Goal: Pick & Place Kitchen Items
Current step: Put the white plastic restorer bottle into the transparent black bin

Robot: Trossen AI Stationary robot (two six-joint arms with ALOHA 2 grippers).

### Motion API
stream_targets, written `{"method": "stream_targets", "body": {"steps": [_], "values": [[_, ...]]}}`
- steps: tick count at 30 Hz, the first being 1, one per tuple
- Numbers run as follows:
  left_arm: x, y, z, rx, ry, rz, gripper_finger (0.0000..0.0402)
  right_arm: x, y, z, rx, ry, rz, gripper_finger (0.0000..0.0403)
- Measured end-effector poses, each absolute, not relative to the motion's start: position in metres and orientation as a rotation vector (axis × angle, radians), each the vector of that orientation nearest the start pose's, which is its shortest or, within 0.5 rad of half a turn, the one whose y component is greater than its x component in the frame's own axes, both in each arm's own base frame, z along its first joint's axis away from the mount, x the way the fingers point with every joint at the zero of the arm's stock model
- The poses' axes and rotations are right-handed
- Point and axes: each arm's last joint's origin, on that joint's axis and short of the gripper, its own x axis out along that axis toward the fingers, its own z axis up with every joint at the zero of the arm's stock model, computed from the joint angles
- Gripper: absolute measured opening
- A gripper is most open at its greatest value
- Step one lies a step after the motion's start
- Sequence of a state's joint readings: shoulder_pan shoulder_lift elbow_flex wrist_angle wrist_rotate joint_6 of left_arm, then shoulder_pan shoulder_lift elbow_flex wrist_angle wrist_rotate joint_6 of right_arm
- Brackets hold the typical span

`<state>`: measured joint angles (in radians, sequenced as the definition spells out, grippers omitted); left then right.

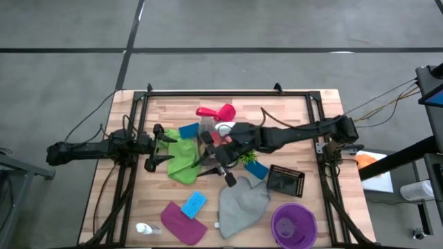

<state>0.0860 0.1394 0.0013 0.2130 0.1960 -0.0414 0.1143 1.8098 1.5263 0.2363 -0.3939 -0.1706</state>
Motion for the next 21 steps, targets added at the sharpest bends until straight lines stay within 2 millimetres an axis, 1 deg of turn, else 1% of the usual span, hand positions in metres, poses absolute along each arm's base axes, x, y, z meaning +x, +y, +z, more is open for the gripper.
{"method": "stream_targets", "body": {"steps": [3, 7, 9, 11, 13, 17, 21], "values": [[0.105, 0.001, 0.173, -0.035, -0.071, -0.143, 0.0308, 0.419, 0.062, 0.335, -0.205, -0.130, 0.499, 0.0127], [0.105, -0.003, 0.176, -0.036, -0.079, -0.201, 0.0308, 0.401, 0.066, 0.330, -0.255, -0.271, 0.492, 0.0126], [0.104, -0.005, 0.181, -0.030, -0.094, -0.227, 0.0308, 0.390, 0.066, 0.324, -0.270, -0.337, 0.484, 0.0126], [0.103, -0.008, 0.188, -0.015, -0.121, -0.257, 0.0308, 0.380, 0.067, 0.314, -0.271, -0.366, 0.473, 0.0126], [0.102, -0.012, 0.193, 0.000, -0.131, -0.289, 0.0308, 0.369, 0.068, 0.306, -0.266, -0.358, 0.431, 0.0126], [0.100, -0.018, 0.204, 0.010, -0.151, -0.338, 0.0308, 0.344, 0.068, 0.300, -0.267, -0.314, 0.353, 0.0126], [0.102, -0.024, 0.215, 0.010, -0.080, -0.339, 0.0308, 0.320, 0.071, 0.291, -0.262, -0.231, 0.301, 0.0126]]}}
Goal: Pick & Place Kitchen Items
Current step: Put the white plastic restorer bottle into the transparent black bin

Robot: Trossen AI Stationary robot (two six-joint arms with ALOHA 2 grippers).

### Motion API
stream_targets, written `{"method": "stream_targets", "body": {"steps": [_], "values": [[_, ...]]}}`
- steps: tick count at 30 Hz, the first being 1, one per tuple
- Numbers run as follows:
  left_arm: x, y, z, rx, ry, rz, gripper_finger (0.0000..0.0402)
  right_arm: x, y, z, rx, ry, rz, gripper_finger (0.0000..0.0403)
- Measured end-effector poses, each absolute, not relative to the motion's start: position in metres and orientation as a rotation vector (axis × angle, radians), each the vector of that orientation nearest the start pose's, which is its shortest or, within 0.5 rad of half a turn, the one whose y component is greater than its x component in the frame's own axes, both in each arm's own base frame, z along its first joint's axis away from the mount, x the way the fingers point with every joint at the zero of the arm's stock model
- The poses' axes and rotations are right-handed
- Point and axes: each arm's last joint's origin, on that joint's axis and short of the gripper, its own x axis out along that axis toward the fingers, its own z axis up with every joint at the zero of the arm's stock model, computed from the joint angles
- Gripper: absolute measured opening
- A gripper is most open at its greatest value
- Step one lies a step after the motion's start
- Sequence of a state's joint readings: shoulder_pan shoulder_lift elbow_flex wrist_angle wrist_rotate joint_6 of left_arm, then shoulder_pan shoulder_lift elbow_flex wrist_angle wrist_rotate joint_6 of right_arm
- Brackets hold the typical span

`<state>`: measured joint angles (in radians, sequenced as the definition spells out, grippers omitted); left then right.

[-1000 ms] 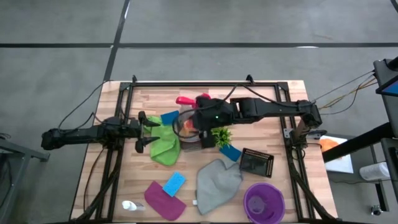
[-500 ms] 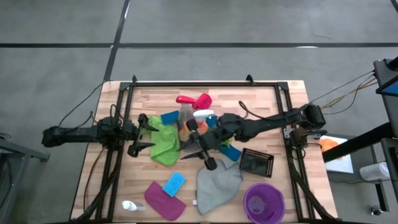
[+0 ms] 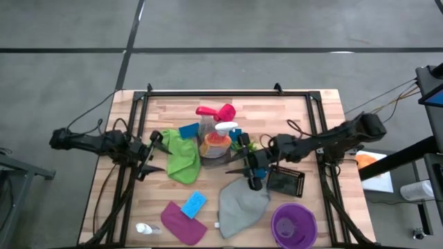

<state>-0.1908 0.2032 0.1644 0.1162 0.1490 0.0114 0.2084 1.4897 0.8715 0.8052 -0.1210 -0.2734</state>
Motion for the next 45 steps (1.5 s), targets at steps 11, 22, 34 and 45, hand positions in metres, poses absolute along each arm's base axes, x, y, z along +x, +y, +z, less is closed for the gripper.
{"method": "stream_targets", "body": {"steps": [11, 22, 34, 45], "values": [[0.128, -0.059, 0.264, 0.039, 0.338, -0.365, 0.0307, 0.266, 0.077, 0.282, -0.267, -0.072, 0.197, 0.0126], [0.138, -0.121, 0.321, -0.076, 0.886, -0.356, 0.0249, 0.255, 0.075, 0.266, -0.261, -0.009, 0.207, 0.0126], [0.130, -0.178, 0.334, -0.253, 1.063, -0.276, 0.0220, 0.256, 0.075, 0.266, -0.249, -0.007, 0.207, 0.0126], [0.117, -0.204, 0.321, -0.252, 1.109, -0.243, 0.0230, 0.256, 0.075, 0.270, -0.268, -0.022, 0.204, 0.0126]]}}
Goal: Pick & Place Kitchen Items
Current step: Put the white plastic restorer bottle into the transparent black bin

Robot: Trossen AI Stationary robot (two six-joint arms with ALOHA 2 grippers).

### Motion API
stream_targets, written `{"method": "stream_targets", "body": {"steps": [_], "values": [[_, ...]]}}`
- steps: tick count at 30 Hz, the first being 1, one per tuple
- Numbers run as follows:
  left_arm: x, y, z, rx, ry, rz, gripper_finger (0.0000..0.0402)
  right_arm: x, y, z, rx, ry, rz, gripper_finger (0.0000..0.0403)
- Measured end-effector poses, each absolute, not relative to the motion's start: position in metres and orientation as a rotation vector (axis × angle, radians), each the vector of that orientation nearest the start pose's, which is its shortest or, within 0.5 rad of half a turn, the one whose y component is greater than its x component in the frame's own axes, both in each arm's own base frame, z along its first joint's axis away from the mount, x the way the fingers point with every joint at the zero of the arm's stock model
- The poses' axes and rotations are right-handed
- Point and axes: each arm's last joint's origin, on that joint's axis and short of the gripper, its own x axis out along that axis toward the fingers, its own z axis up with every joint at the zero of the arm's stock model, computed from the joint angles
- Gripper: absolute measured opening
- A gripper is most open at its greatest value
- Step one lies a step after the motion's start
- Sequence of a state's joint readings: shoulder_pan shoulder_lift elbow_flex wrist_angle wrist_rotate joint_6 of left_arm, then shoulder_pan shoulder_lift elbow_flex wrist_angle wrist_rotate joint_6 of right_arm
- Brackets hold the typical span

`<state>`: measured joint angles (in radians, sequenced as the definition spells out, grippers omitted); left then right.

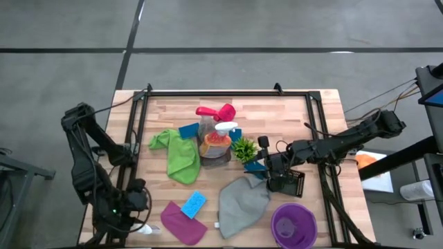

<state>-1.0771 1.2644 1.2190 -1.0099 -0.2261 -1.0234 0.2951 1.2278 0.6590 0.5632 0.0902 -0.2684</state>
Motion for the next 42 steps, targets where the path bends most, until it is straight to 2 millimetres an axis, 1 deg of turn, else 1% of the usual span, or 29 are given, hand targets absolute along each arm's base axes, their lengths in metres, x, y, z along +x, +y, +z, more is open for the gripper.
{"method": "stream_targets", "body": {"steps": [3, 11, 19, 22, 29, 32, 34, 37, 42], "values": [[0.114, -0.204, 0.322, -0.260, 1.103, -0.250, 0.0234, 0.256, 0.075, 0.273, -0.267, -0.029, 0.203, 0.0126], [0.114, -0.203, 0.323, -0.233, 1.095, -0.268, 0.0235, 0.258, 0.076, 0.278, -0.263, -0.040, 0.202, 0.0126], [0.116, -0.202, 0.323, -0.238, 1.061, -0.230, 0.0239, 0.258, 0.076, 0.281, -0.255, -0.040, 0.202, 0.0126], [0.115, -0.202, 0.323, -0.224, 1.066, -0.247, 0.0259, 0.258, 0.076, 0.280, -0.245, -0.033, 0.203, 0.0126], [0.113, -0.204, 0.323, -0.190, 1.050, -0.256, 0.0348, 0.258, 0.076, 0.279, -0.240, -0.017, 0.200, 0.0126], [0.113, -0.208, 0.319, -0.167, 1.047, -0.259, 0.0376, 0.258, 0.076, 0.278, -0.240, -0.011, 0.198, 0.0126], [0.115, -0.213, 0.316, -0.156, 1.054, -0.256, 0.0385, 0.259, 0.076, 0.278, -0.240, -0.011, 0.198, 0.0126], [0.116, -0.222, 0.311, -0.139, 1.078, -0.264, 0.0387, 0.259, 0.076, 0.278, -0.240, -0.011, 0.199, 0.0126], [0.116, -0.239, 0.310, -0.121, 1.106, -0.292, 0.0384, 0.259, 0.075, 0.278, -0.239, -0.009, 0.183, 0.0126]]}}
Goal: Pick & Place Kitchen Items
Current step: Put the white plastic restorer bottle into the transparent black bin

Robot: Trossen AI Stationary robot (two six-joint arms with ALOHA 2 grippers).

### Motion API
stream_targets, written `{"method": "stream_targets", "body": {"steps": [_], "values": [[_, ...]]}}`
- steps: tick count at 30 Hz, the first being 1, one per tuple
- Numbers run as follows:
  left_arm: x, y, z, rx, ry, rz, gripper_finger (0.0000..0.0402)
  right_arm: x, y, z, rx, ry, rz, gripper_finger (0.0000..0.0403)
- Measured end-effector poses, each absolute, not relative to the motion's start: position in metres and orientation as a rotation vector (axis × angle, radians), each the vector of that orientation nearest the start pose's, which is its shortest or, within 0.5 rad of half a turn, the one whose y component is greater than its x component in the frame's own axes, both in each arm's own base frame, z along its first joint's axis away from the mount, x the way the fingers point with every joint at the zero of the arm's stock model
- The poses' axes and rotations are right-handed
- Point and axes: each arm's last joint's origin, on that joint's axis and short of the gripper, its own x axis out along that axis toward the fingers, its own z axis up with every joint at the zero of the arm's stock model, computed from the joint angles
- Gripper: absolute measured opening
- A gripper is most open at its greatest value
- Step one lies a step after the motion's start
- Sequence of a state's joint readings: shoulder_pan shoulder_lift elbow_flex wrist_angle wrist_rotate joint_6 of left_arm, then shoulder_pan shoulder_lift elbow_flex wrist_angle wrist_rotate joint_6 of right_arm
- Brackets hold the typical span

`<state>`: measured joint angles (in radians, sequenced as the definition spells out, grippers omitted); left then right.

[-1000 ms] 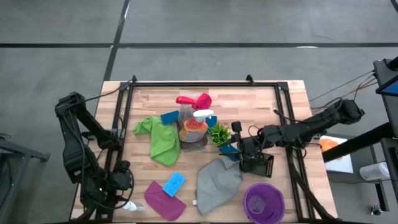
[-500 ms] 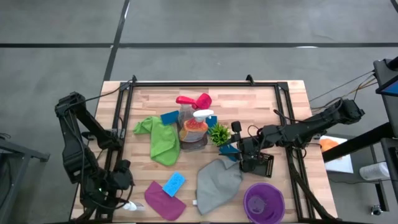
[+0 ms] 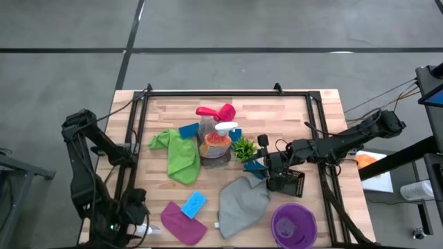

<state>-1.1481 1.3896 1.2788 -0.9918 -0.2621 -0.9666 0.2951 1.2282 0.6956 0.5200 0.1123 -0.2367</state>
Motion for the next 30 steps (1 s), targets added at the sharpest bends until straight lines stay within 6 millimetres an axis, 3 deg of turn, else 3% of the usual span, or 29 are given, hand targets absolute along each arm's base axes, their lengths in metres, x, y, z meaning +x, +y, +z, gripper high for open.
{"method": "stream_targets", "body": {"steps": [4, 13, 22, 30], "values": [[0.116, -0.252, 0.309, -0.101, 1.116, -0.299, 0.0370, 0.259, 0.075, 0.278, -0.232, -0.010, 0.183, 0.0126], [0.121, -0.269, 0.285, -0.033, 1.187, -0.261, 0.0325, 0.258, 0.076, 0.278, -0.217, -0.008, 0.184, 0.0126], [0.121, -0.270, 0.280, -0.012, 1.228, -0.261, 0.0287, 0.258, 0.076, 0.277, -0.217, 0.004, 0.185, 0.0126], [0.118, -0.266, 0.282, -0.013, 1.257, -0.261, 0.0215, 0.258, 0.076, 0.276, -0.215, 0.017, 0.187, 0.0126]]}}
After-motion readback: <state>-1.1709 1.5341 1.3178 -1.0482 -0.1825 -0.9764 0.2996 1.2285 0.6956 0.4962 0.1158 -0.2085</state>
